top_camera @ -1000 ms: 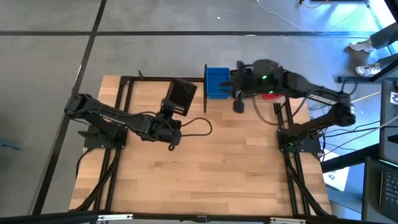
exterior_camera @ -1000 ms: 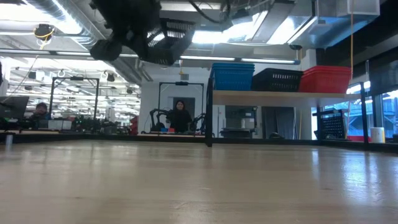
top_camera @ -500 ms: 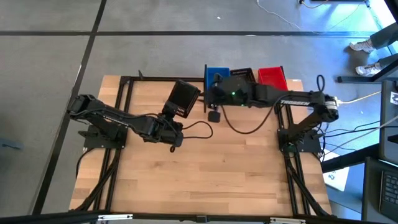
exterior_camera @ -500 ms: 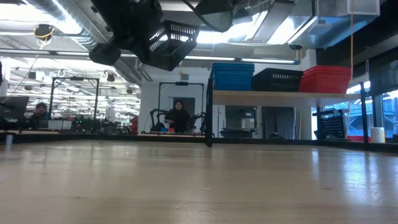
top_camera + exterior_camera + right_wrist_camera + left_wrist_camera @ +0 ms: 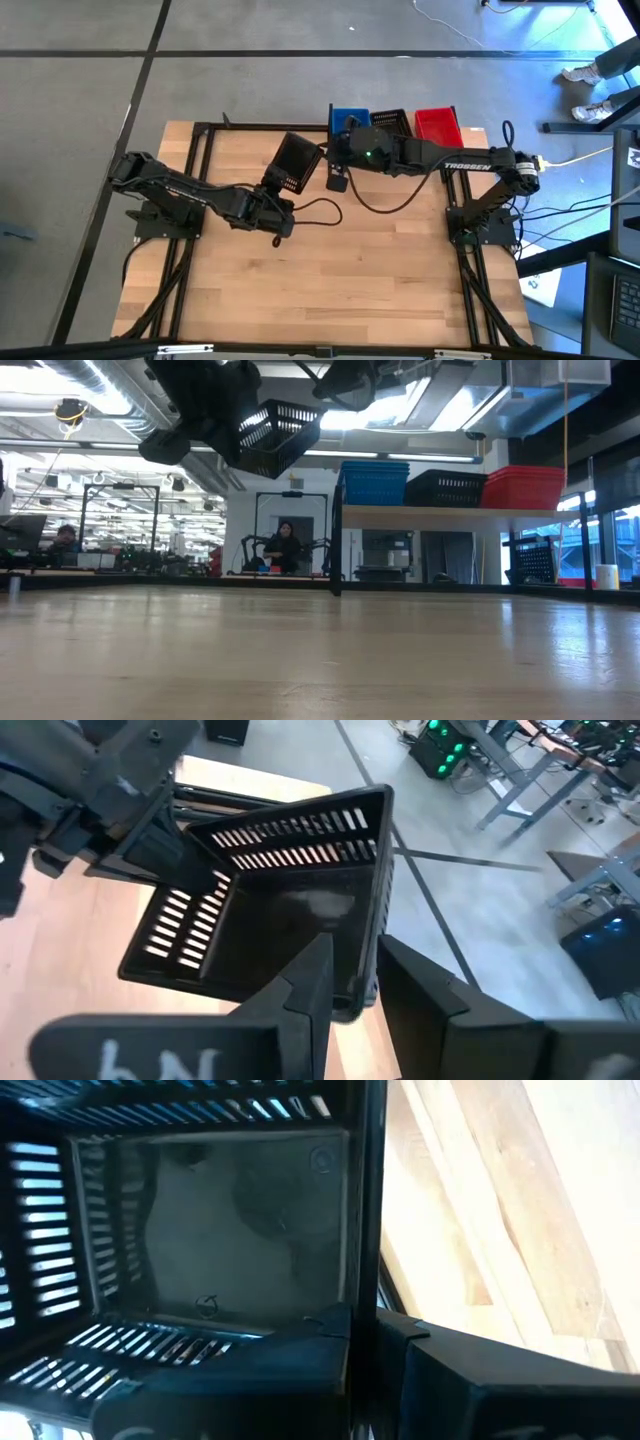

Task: Stack baskets on shelf by color
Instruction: Stack the black bin on the black bin on the shelf

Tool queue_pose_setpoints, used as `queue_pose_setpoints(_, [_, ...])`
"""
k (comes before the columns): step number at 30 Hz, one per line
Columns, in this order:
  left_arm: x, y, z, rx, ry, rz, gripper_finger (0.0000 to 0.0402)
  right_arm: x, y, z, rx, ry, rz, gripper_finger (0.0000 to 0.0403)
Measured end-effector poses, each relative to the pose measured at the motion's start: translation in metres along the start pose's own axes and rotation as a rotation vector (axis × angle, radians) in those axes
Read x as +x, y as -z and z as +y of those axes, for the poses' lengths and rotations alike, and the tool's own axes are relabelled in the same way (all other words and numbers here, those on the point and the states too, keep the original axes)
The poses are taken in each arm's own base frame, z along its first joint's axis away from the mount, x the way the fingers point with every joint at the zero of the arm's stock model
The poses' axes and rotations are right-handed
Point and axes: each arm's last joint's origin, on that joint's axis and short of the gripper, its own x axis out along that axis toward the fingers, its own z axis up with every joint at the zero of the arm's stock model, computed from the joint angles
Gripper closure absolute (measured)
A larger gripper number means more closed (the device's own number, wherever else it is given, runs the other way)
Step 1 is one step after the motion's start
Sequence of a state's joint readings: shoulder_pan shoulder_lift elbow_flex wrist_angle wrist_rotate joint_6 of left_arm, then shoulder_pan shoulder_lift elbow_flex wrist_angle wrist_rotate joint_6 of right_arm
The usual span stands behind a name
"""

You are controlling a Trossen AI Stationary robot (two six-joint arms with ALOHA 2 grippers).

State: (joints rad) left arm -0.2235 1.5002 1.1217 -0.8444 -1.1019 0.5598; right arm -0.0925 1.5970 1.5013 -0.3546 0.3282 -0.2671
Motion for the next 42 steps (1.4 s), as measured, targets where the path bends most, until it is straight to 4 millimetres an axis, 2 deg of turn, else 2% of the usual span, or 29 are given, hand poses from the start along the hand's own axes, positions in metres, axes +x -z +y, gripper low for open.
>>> queue_pose_setpoints(16, [-0.007, -0.002, -0.003, 0.012, -0.012, -0.022, 0.0401, 0.002, 0.003, -0.004, 0.053, -0.001, 0.024, 0.0320])
queue_pose_setpoints(22, [-0.007, -0.002, -0.002, 0.012, -0.028, -0.012, 0.0401, 0.004, 0.005, -0.002, 0.052, -0.057, 0.026, 0.0320])
queue_pose_setpoints(37, [-0.011, -0.004, -0.004, 0.016, -0.037, -0.025, 0.0401, 0.026, 0.016, 0.004, 0.039, -0.007, 0.095, 0.0320])
queue_pose_setpoints(40, [-0.011, -0.004, -0.004, 0.015, -0.036, -0.025, 0.0402, 0.028, 0.017, 0.005, 0.088, 0.000, 0.095, 0.0331])
queue_pose_setpoints(42, [-0.011, -0.004, -0.004, 0.015, -0.036, -0.026, 0.0402, 0.028, 0.017, 0.005, 0.111, 0.001, 0.097, 0.0353])
